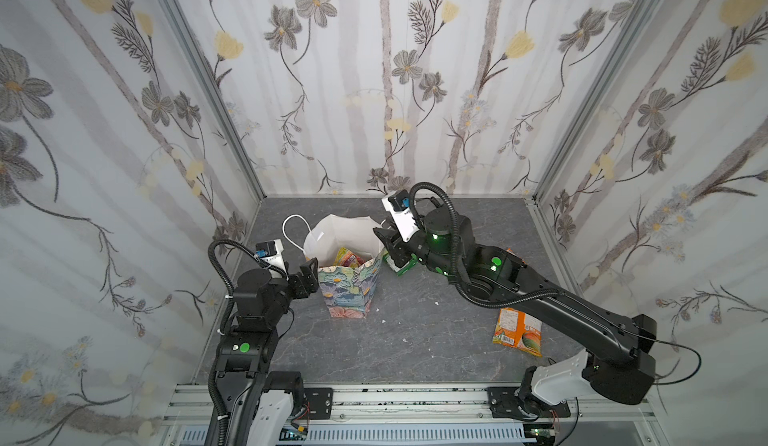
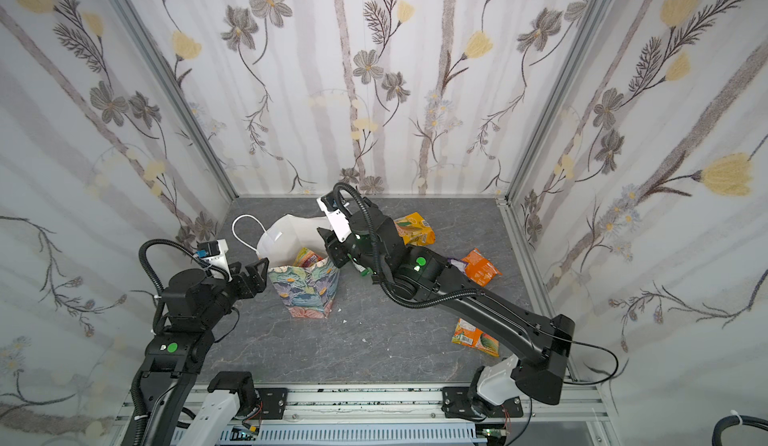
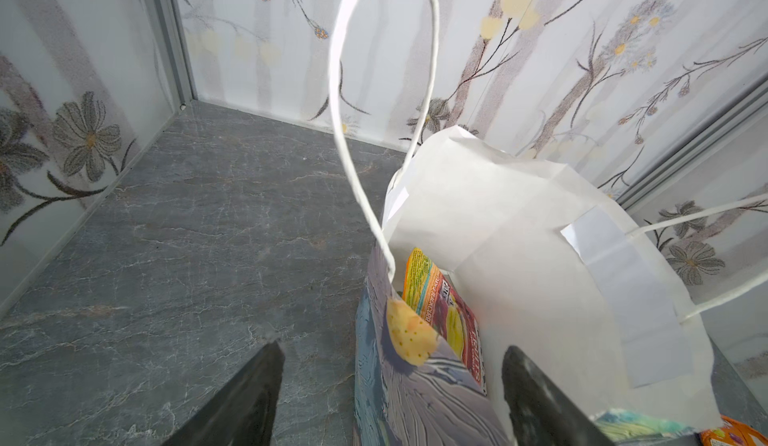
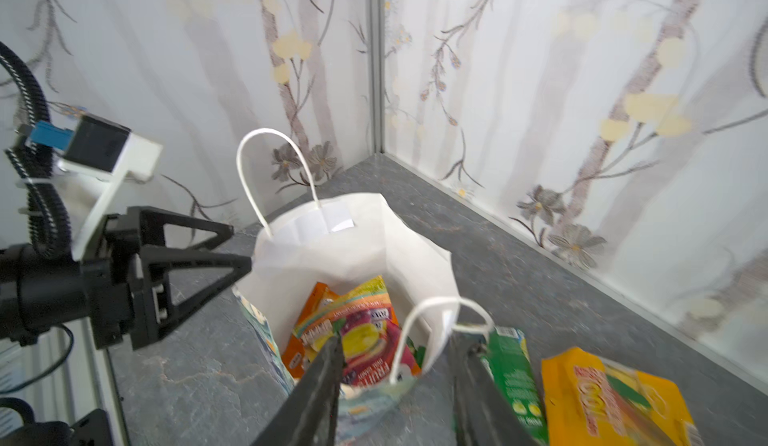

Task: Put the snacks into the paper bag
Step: 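Withdraw the right gripper from the bag toward the orange FOX'S packet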

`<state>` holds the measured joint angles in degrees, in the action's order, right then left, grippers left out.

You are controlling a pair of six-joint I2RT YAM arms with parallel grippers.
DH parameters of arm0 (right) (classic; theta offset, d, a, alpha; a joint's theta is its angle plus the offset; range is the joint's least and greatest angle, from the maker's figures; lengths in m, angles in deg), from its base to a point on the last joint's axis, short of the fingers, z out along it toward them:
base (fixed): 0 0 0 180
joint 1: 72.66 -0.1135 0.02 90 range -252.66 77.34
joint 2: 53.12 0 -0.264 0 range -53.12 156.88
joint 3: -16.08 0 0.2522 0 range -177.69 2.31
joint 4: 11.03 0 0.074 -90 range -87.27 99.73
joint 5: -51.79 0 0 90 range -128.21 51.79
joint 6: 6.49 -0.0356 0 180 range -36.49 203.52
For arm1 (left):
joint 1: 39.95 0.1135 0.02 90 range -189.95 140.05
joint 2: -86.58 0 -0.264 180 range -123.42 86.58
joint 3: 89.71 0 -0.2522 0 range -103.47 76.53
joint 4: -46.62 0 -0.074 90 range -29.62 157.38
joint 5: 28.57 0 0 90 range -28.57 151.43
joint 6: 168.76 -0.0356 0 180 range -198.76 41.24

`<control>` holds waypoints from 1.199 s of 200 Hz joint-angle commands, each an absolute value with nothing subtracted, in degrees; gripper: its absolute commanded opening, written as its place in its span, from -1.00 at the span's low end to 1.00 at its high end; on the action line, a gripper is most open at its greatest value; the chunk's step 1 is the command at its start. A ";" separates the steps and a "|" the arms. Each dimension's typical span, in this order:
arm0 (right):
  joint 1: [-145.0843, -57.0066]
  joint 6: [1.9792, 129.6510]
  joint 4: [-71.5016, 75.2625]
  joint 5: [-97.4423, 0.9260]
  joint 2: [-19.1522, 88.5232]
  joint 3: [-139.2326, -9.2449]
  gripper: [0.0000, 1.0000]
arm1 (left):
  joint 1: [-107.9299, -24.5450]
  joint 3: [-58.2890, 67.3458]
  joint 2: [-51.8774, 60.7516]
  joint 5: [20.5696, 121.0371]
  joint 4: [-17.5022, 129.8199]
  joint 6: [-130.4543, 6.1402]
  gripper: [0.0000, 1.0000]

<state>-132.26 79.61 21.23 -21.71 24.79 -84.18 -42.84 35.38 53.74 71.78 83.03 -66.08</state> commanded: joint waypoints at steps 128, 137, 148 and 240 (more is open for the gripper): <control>-111.60 48.94 40.80 -1.52 14.43 -57.13 0.99 | -42.85 35.23 52.81 72.95 81.93 -66.04 0.64; -111.02 46.72 40.83 -1.10 14.77 -55.95 0.99 | -42.85 35.22 52.91 73.02 81.91 -66.13 0.64; -110.67 44.79 40.41 -1.08 14.90 -54.35 0.99 | -42.83 35.18 52.82 73.21 81.87 -66.09 0.64; -97.95 31.44 34.36 -7.47 10.44 -36.22 0.99 | -42.85 35.29 53.20 73.56 81.91 -66.11 0.65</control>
